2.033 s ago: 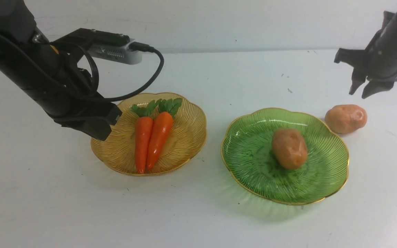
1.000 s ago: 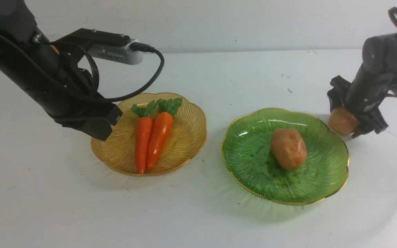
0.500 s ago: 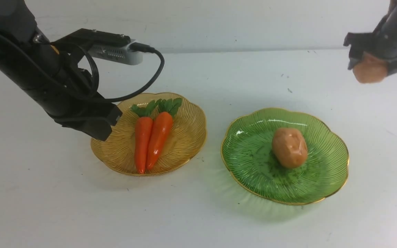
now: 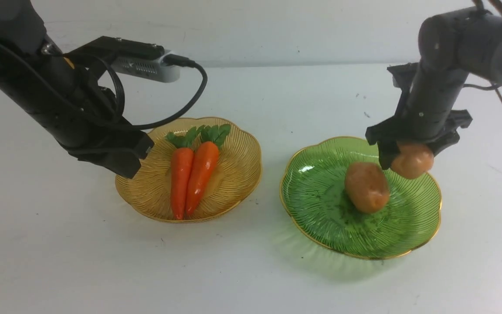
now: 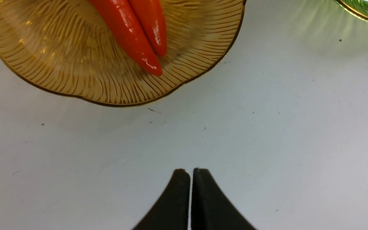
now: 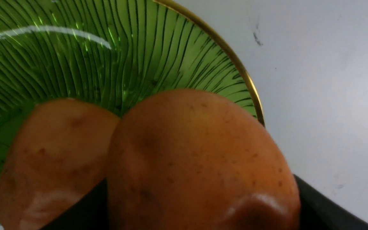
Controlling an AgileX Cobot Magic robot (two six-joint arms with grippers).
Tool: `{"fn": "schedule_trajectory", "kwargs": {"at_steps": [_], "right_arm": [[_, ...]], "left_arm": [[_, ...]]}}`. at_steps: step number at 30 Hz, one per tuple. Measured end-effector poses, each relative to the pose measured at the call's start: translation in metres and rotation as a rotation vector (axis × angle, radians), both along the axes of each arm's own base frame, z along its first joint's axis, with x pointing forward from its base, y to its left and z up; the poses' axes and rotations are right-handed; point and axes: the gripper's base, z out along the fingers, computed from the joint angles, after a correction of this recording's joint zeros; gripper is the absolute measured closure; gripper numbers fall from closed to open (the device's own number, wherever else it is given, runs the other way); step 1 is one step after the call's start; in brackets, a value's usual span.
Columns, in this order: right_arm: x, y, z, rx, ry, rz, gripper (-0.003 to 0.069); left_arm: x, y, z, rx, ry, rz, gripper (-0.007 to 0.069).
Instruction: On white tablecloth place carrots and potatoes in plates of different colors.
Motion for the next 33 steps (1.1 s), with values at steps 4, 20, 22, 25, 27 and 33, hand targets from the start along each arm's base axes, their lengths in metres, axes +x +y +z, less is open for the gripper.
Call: {"fn": "schedule_trajectory", "kwargs": {"at_steps": [4, 20, 22, 25, 27, 33], "right_arm": [[0.0, 0.001, -0.002, -0.009, -0.001, 0.002, 0.0106], [-0.013, 0.015, 0.033, 0.192, -0.032, -0.024, -0.0014], [-0.023, 0.012, 0.063, 0.212, -0.097, -0.006, 0.0027], [-0.057, 0.004, 0.12, 0.248, -0.216, 0.016, 0.0145], [-0.079, -0.002, 0.143, 0.26, -0.266, 0.024, 0.0216], [-0.164, -0.027, 0.188, 0.264, -0.381, 0.037, 0.0477]], "left_arm": [[0.0, 0.0, 0.0, 0.0, 0.0, 0.0, 0.0628], [0.0, 0.0, 0.0, 0.0, 0.001, -0.001, 0.0628], [0.0, 0.0, 0.0, 0.0, 0.001, -0.001, 0.0628], [0.0, 0.0, 0.0, 0.0, 0.001, -0.001, 0.0628], [0.0, 0.0, 0.0, 0.0, 0.001, -0.001, 0.0628], [0.0, 0.0, 0.0, 0.0, 0.001, -0.001, 0.0628]]}}
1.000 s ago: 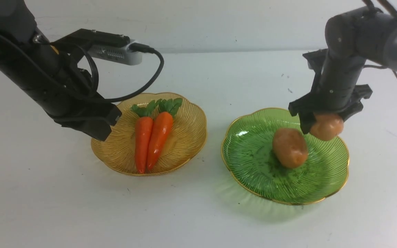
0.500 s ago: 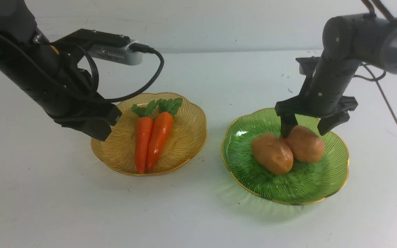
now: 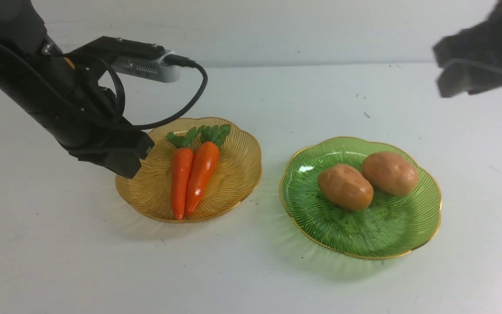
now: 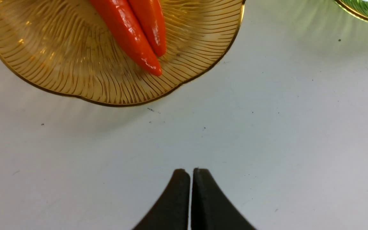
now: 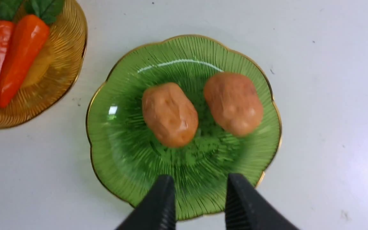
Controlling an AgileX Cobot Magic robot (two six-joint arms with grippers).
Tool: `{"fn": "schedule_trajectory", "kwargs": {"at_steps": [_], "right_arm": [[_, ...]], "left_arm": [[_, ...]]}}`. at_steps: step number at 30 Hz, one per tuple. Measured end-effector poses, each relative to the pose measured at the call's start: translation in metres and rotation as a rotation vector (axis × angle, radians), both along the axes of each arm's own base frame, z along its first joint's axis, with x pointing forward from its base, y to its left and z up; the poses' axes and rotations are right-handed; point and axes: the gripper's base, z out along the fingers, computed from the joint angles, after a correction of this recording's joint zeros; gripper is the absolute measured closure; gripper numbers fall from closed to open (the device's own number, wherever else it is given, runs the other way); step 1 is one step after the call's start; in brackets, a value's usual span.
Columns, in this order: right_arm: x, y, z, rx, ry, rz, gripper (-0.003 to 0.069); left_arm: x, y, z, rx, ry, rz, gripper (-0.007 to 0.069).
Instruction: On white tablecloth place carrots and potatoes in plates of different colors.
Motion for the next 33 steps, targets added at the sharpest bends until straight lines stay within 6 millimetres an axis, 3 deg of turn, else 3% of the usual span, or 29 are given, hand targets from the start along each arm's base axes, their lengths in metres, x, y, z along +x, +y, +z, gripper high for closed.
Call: {"fn": "schedule_trajectory", "kwargs": {"at_steps": [2, 3, 5, 6, 7, 10, 14, 23, 33], "right_arm": [[-0.044, -0.013, 0.003, -0.002, -0.052, -0.004, 0.058], [-0.051, -0.016, 0.002, 0.0, -0.07, -0.005, 0.0596], [-0.087, -0.027, -0.006, 0.031, -0.238, -0.011, 0.0653], [-0.098, -0.03, -0.011, 0.055, -0.345, -0.013, 0.0664], [-0.101, -0.031, -0.014, 0.053, -0.341, -0.013, 0.0664], [-0.133, -0.041, -0.047, 0.1, -0.622, -0.011, 0.0673], [-0.159, -0.048, -0.075, 0.126, -0.771, -0.006, 0.0674], [-0.183, -0.056, -0.07, 0.12, -0.906, 0.001, 0.0674], [-0.185, -0.056, -0.069, 0.127, -0.91, -0.003, 0.0674]], "left_arm": [[0.0, 0.0, 0.0, 0.0, 0.0, 0.0, 0.0628], [0.0, 0.0, 0.0, 0.0, 0.0, 0.0, 0.0628], [0.0, 0.0, 0.0, 0.0, 0.0, 0.0, 0.0628], [0.0, 0.0, 0.0, 0.0, 0.0, 0.0, 0.0628], [0.0, 0.0, 0.0, 0.0, 0.0, 0.0, 0.0628], [0.0, 0.0, 0.0, 0.0, 0.0, 0.0, 0.0628], [0.0, 0.0, 0.0, 0.0, 0.0, 0.0, 0.0628], [0.0, 0.001, 0.0, 0.016, -0.007, -0.015, 0.0628], [0.0, 0.002, -0.001, 0.032, -0.012, -0.023, 0.0628]]}}
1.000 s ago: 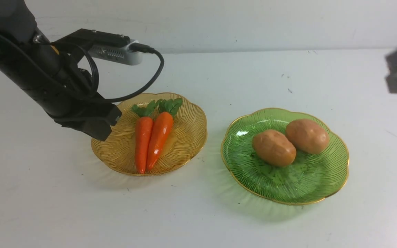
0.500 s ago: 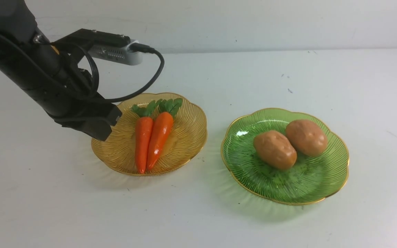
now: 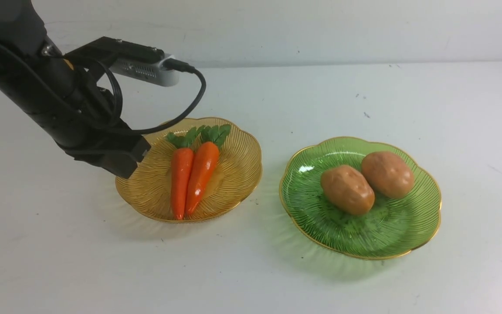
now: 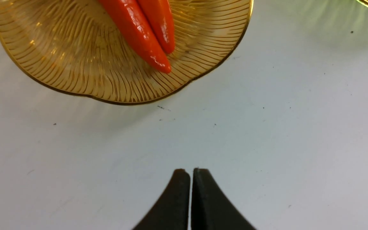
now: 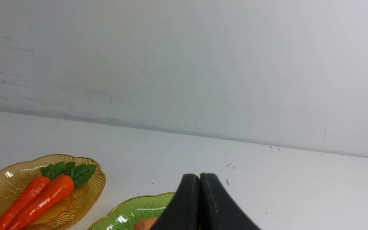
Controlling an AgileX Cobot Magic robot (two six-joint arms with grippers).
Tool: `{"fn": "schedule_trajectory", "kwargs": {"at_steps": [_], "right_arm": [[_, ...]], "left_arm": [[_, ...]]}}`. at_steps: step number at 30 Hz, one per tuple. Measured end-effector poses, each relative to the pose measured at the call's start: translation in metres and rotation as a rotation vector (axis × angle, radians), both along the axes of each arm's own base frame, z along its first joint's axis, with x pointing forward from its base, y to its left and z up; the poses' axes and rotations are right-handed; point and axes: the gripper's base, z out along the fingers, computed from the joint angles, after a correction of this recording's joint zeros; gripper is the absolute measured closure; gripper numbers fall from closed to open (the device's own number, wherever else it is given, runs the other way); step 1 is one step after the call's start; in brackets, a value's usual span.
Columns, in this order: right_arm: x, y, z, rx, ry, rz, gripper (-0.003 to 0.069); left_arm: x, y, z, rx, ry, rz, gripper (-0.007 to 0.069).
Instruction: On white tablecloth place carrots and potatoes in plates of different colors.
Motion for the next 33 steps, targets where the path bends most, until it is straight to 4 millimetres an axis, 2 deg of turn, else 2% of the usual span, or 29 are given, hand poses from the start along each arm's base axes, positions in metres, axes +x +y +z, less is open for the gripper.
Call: {"fn": "schedule_trajectory", "kwargs": {"at_steps": [15, 19, 24, 25, 27, 28, 29, 30, 31, 33], "right_arm": [[-0.006, -0.003, -0.005, -0.004, 0.026, -0.014, 0.0674], [-0.015, -0.01, -0.018, 0.006, -0.018, -0.083, 0.0674], [-0.027, -0.018, -0.055, 0.008, -0.035, -0.187, 0.0674], [-0.029, -0.02, -0.072, 0.006, -0.02, -0.22, 0.0674], [-0.03, -0.022, -0.093, 0.002, 0.011, -0.248, 0.0674], [-0.03, -0.022, -0.093, 0.002, 0.011, -0.248, 0.0674], [-0.03, -0.023, -0.117, -0.004, 0.062, -0.268, 0.0674], [-0.03, -0.023, -0.122, -0.006, 0.073, -0.27, 0.0674], [-0.029, -0.023, -0.143, -0.014, 0.139, -0.275, 0.0674], [-0.029, -0.024, -0.154, -0.02, 0.19, -0.278, 0.0674]], "left_arm": [[0.0, 0.0, 0.0, 0.003, -0.001, 0.0, 0.0628], [0.0, 0.0, 0.0, 0.003, -0.001, 0.0, 0.0628], [0.0, 0.0, 0.0, 0.003, -0.001, 0.0, 0.0628], [0.0, 0.0, 0.0, 0.003, -0.001, 0.0, 0.0628], [0.0, 0.0, 0.0, 0.003, -0.001, 0.0, 0.0628], [0.0, 0.0, 0.0, 0.003, -0.001, 0.0, 0.0628], [0.0, 0.0, 0.0, 0.003, -0.002, 0.0, 0.0628], [0.0, 0.0, 0.0, 0.003, -0.002, 0.0, 0.0628], [-0.001, 0.0, 0.002, 0.002, -0.006, 0.0, 0.0628], [-0.003, 0.001, 0.005, 0.0, -0.016, 0.0, 0.0628]]}}
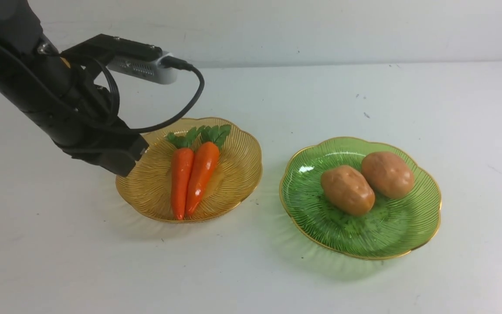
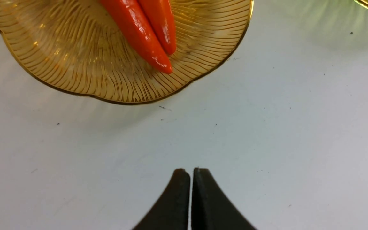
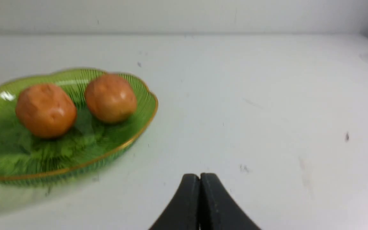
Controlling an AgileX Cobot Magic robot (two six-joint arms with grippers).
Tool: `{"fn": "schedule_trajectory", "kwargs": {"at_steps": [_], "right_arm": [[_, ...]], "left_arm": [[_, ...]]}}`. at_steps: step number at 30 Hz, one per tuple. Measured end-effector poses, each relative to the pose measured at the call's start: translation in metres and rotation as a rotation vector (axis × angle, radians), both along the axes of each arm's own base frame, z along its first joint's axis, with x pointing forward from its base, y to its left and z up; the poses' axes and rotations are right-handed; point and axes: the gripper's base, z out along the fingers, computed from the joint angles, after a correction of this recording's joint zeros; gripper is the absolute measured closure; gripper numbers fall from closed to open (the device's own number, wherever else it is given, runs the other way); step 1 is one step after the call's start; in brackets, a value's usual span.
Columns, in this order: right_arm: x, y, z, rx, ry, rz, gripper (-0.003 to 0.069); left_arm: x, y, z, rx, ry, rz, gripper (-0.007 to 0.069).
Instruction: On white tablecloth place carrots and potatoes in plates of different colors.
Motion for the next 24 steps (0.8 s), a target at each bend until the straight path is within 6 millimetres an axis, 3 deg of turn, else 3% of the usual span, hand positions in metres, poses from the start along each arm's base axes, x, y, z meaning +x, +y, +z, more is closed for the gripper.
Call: {"fn": "schedule_trajectory", "kwargs": {"at_steps": [9, 12, 15, 16, 17, 18, 19, 24], "right_arm": [[0.001, 0.0, -0.001, 0.0, -0.012, 0.001, 0.0674], [0.001, 0.0, -0.001, 0.0, -0.012, 0.001, 0.0674], [0.001, 0.0, -0.001, 0.0, -0.012, 0.001, 0.0674], [0.001, 0.0, -0.001, 0.0, -0.012, 0.001, 0.0674], [0.001, 0.0, -0.001, 0.0, -0.012, 0.001, 0.0674], [0.001, 0.0, -0.001, 0.0, -0.012, 0.001, 0.0674], [0.001, 0.0, -0.001, 0.0, -0.012, 0.001, 0.0674], [0.001, 0.0, -0.001, 0.0, -0.012, 0.001, 0.0674]], "left_arm": [[-0.035, 0.008, 0.042, -0.013, -0.144, 0.001, 0.0628], [-0.077, 0.021, 0.063, 0.016, -0.247, 0.005, 0.0628], [-0.127, 0.034, 0.066, 0.03, -0.303, 0.036, 0.0628], [-0.143, 0.037, 0.063, 0.025, -0.311, 0.046, 0.0628], [-0.143, 0.037, 0.063, 0.025, -0.311, 0.046, 0.0628], [-0.155, 0.039, 0.055, 0.019, -0.304, 0.052, 0.0628], [-0.177, 0.043, 0.046, -0.014, -0.345, 0.066, 0.0628], [-0.211, 0.044, 0.008, -0.229, -0.623, 0.17, 0.0628]]}}
